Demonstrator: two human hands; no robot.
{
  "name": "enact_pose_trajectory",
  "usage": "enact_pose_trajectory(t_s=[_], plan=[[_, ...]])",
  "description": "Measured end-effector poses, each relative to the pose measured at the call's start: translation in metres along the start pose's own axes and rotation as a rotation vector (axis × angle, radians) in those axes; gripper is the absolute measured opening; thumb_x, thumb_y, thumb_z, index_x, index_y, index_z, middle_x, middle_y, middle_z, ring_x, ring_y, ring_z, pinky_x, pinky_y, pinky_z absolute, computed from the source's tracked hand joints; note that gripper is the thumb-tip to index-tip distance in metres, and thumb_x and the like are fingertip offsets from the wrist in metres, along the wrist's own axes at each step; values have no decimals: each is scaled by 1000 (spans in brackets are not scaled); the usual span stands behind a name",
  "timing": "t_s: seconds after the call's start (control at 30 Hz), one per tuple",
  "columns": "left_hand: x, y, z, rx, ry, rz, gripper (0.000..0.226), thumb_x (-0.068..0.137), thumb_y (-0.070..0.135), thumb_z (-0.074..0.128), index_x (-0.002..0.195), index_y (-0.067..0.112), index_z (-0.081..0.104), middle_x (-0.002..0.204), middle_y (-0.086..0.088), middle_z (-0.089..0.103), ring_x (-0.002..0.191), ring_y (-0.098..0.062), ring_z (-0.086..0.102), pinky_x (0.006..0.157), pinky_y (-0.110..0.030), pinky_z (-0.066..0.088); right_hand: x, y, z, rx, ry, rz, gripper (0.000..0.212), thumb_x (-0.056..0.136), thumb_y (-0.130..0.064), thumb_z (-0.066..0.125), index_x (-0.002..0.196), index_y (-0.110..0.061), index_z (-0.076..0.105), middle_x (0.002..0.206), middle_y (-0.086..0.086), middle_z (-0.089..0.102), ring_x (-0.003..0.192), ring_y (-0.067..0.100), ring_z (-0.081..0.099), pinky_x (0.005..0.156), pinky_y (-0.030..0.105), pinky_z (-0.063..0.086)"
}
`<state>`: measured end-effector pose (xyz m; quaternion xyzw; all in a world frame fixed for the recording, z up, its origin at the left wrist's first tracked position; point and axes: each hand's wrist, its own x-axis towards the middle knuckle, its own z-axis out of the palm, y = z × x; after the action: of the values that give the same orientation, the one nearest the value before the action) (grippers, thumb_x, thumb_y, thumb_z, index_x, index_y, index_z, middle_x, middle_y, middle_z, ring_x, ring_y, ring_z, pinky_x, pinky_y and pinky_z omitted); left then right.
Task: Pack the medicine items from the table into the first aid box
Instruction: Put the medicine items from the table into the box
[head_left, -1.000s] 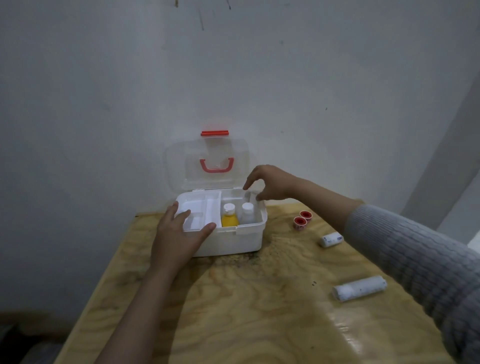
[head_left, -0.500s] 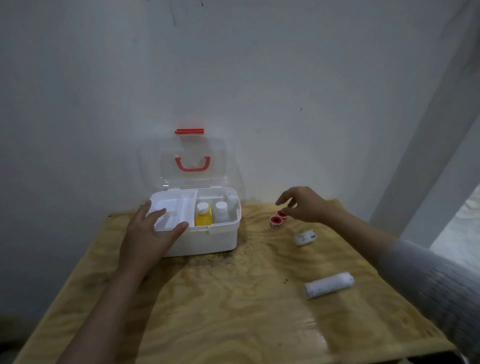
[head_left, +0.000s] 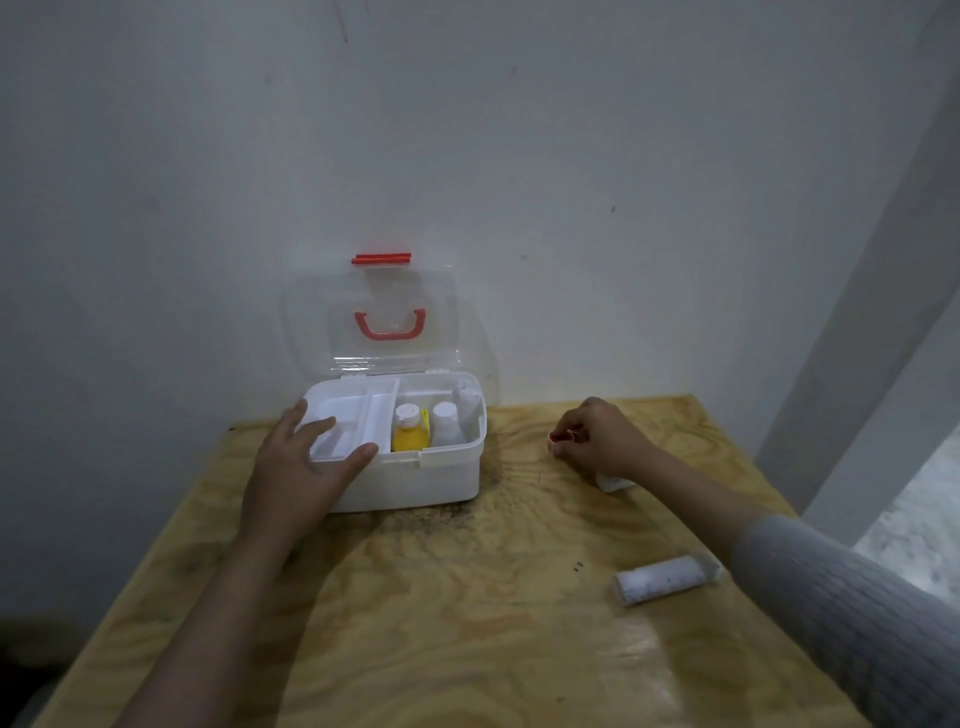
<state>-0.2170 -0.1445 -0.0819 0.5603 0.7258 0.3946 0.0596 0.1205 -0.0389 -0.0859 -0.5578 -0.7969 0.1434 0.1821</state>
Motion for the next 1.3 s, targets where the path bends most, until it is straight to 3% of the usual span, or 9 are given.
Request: enact_pose_trajectory(t_s=[0.13,0.27,0.37,0.53,0.63,0.83,0.97,1.1,1.3], plan=[[0,-2,1,-14,4,7,72,68,62,66,128,23,58,154,1,33,139,-26,33,102,-50,39,0,-1,0,47,16,20,20,75,-28,73,90,-14,73,86,6,69,78,10,56,61,16,38],[1,-3,1,-21,9,15,69,69,58,69,127,22,60,154,0,33,139,-25,33,103,-49,38,0,-2,-1,36,13,41,22,76,-29,74,88,-11,73,78,-1,61,76,10,54,56,10,33],[0,-3,0,-25,7,14,69,69,60,69,126,22,60,154,1,33,139,-25,33,103,-50,39,1,-2,0,25,-2,47,23,74,-30,75,88,-11,74,80,2,65,76,10,55,55,11,34],[0,-2,-1,-52,-1,12,67,70,56,71,126,21,61,154,1,33,140,-23,31,105,-48,37,0,-16,-8,39,75,0,20,74,-28,76,86,-11,75,77,5,64,72,16,60,61,21,43],[1,-3,-1,-41,-17,14,69,69,60,69,126,23,60,154,2,32,140,-23,30,105,-49,37,1,-37,-24,95,150,-53,24,73,-34,77,88,-15,75,85,6,65,74,16,63,73,29,54],[0,-1,-4,-49,-27,10,72,69,61,68,130,22,57,155,2,30,141,-22,29,104,-47,38,12,-97,-57,233,217,-137,28,68,-42,78,86,-20,75,96,4,64,88,12,66,79,27,55],[1,0,-6,-40,-60,-2,80,70,65,65,137,23,49,156,3,28,141,-22,29,106,-45,37,18,-149,-66,200,194,-227,32,69,-38,78,92,-16,75,98,2,64,76,7,60,74,24,53],[5,1,-11,-68,-121,-11,84,76,68,52,146,27,31,159,5,20,143,-22,25,108,-47,33,25,-200,-56,172,124,-325,27,72,-31,78,92,-12,76,86,-1,63,66,4,55,66,15,48],[7,-14,-21,-111,-176,-14,79,85,63,45,150,27,19,160,5,17,144,-22,26,108,-43,34,54,-247,-5,45,-44,-327,29,77,-27,73,94,-5,73,93,10,74,79,16,65,74,32,56]])
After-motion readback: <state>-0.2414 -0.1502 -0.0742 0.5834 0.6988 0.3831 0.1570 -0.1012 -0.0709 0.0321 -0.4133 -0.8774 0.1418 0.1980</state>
